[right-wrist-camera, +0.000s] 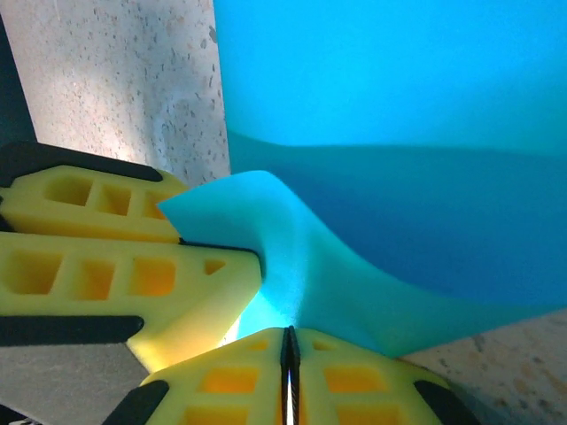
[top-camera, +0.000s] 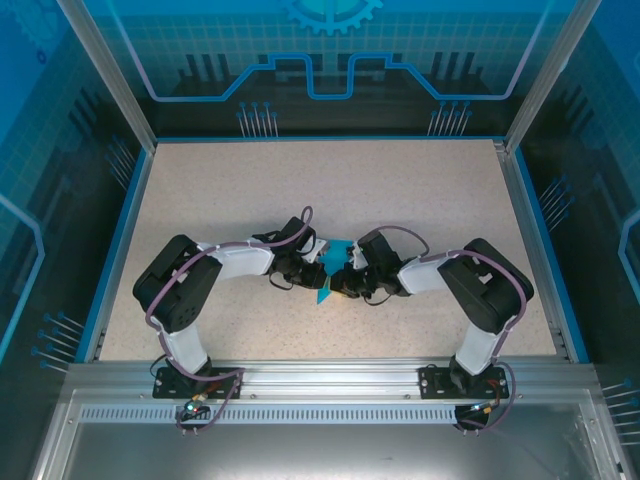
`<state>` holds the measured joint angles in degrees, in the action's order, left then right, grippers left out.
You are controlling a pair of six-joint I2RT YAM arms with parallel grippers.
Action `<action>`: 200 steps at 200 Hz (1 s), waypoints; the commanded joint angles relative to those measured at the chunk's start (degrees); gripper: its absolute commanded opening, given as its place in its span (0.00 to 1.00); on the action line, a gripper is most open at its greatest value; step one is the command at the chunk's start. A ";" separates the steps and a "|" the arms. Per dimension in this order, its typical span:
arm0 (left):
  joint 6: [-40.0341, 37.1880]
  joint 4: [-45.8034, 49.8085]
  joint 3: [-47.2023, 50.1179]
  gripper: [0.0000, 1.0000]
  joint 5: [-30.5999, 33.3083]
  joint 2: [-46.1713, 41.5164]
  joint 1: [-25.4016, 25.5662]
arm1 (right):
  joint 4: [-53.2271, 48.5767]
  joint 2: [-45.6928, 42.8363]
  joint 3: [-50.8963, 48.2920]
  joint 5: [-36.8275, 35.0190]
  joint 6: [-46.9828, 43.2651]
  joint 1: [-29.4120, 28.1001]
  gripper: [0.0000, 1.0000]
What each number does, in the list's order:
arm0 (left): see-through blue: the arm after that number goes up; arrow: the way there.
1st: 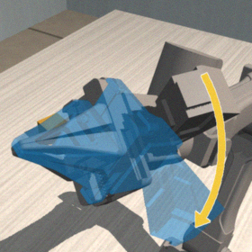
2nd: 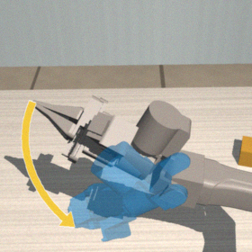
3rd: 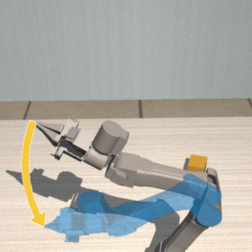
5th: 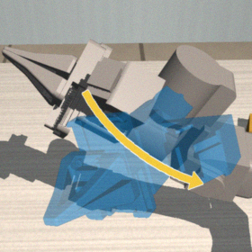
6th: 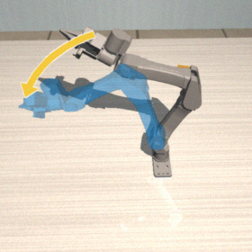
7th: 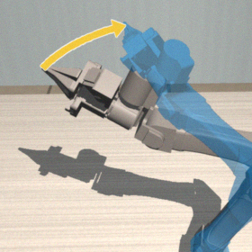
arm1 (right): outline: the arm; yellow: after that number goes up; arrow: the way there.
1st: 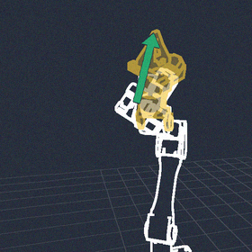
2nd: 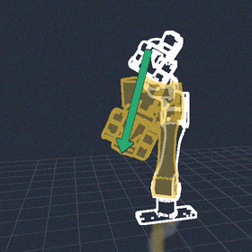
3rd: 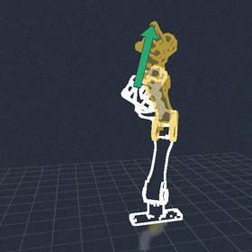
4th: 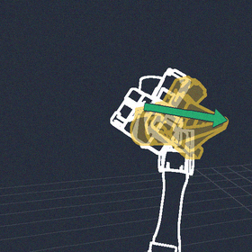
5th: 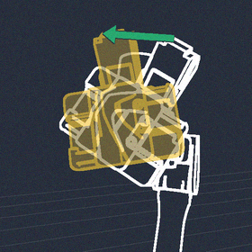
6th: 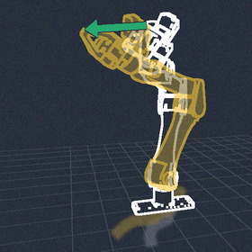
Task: Fold a paper plane with a square sheet of paper (pick it up from the middle)
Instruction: Third fold the triangle at the center of the table.
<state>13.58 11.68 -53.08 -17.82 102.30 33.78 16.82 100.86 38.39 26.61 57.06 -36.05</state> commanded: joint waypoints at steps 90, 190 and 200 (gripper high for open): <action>0.04 0.92 1.66 0.10 2.18 1.76 -0.38 | 4.67 -3.99 -3.77 -0.95 2.65 -3.30 0.12; -0.05 0.71 1.84 0.10 1.97 2.05 -0.45 | 10.36 0.99 -4.69 -2.33 5.04 -5.35 0.12; -0.02 0.80 1.84 0.10 1.96 2.13 -0.43 | 10.40 1.61 -4.69 -2.35 5.06 -5.37 0.12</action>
<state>13.56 11.62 -53.08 -17.80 102.30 33.78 25.61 100.01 34.17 25.34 61.52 -40.27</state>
